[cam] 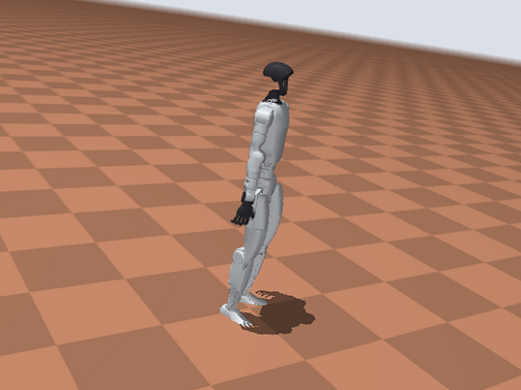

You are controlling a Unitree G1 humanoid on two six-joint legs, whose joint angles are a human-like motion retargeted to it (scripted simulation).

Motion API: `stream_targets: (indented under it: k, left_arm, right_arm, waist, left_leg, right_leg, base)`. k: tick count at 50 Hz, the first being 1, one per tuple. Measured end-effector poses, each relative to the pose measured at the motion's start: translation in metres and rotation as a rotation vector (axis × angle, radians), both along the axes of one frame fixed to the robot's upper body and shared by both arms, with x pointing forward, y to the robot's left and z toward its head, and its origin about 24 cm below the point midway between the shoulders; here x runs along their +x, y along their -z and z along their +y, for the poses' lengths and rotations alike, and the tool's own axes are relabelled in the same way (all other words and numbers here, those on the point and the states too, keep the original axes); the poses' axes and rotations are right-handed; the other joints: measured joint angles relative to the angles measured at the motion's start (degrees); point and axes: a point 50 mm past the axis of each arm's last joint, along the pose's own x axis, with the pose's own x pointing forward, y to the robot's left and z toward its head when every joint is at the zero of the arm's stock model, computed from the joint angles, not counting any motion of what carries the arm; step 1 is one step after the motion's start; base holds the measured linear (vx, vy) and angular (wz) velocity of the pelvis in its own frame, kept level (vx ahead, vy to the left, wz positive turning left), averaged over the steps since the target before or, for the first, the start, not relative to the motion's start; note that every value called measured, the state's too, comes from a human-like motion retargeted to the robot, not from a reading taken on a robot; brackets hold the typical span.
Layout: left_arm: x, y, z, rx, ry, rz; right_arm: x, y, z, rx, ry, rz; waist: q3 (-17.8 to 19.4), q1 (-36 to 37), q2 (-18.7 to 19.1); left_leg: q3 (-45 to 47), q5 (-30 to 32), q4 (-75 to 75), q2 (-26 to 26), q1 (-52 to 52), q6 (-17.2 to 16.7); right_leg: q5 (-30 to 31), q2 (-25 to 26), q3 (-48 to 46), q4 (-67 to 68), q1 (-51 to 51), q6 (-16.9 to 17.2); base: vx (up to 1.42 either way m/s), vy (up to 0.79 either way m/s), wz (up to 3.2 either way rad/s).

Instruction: Upper body actions

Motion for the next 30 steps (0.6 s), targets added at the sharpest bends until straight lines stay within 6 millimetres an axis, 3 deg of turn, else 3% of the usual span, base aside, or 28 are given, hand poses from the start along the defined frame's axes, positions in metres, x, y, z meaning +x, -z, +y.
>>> stream_targets:
  k: [10, 15, 19, 23, 26, 30]
  left_arm:
    - [0.005, 0.002, -0.006, 0.014, -0.016, -0.035]
    - [0.004, 0.002, -0.01, -0.011, 0.011, -0.018]
    - [0.011, 0.002, -0.005, 0.005, 0.021, -0.047]
    - [0.01, 0.002, 0.0, 0.012, 0.007, -0.057]
    - [0.005, 0.001, 0.003, 0.013, -0.015, -0.04]
    - [-0.002, -0.001, 0.008, 0.028, -0.018, -0.022]
  right_arm:
    - [0.018, 0.002, 0.009, 0.013, 0.336, -0.102]
    - [0.026, -0.004, -0.019, -0.021, 0.513, -0.06]
    - [0.049, -0.017, -0.063, -0.087, 0.794, -0.153]
    - [0.093, -0.05, -0.13, -0.185, 1.115, -0.433]
    - [0.138, -0.096, -0.185, -0.294, 1.219, -0.72]
    - [0.194, -0.184, -0.243, -0.437, 1.163, -1.049]
  waist:
    - [-1.3, -2.0, 0.1]
    - [-1.9, -4.2, 0.0]
    - [-1.5, -3.0, -1.0]
    - [-1.6, -3.0, -1.9]
    - [-1.9, -3.7, -2.3]
    - [-2.6, -6.6, -2.5]
  left_leg:
    - [-1.4, -0.1, 0.1, -0.4, -0.6, 0.5]
    - [-3.4, -0.3, -0.5, -1.2, -0.1, 1.3]
    - [-2.9, -0.3, -0.2, -1.1, -0.1, 1.3]
    - [-3.6, -0.5, -0.1, -1.3, -0.1, 1.2]
    - [-3.8, -0.5, -0.1, -1.4, -0.2, 1.3]
    - [-6.1, -0.8, 0.2, -2.0, -0.9, 1.5]
  right_leg:
    - [-0.3, 0.0, -1.1, 0.0, 0.0, 0.2]
    - [-0.7, 0.2, -3.1, 0.1, 0.3, 0.3]
    - [-0.5, 0.0, -2.6, 0.1, 0.5, 0.4]
    - [-0.6, -0.3, -3.3, 0.1, 0.5, 0.6]
    - [-0.6, -0.5, -3.6, 0.2, 0.4, 0.7]
    - [-0.9, -0.8, -6.1, 0.1, 0.4, 1.0]
  base:
    - [0.01, 0.01, 0.19]
    - [0.02, 0.03, 0.33]
    - [0.0, 0.0, 0.0]
    - [0.0, -0.01, 0.05]
    - [0.0, 0.0, 0.0]
    - [-0.05, -0.02, 0.48]
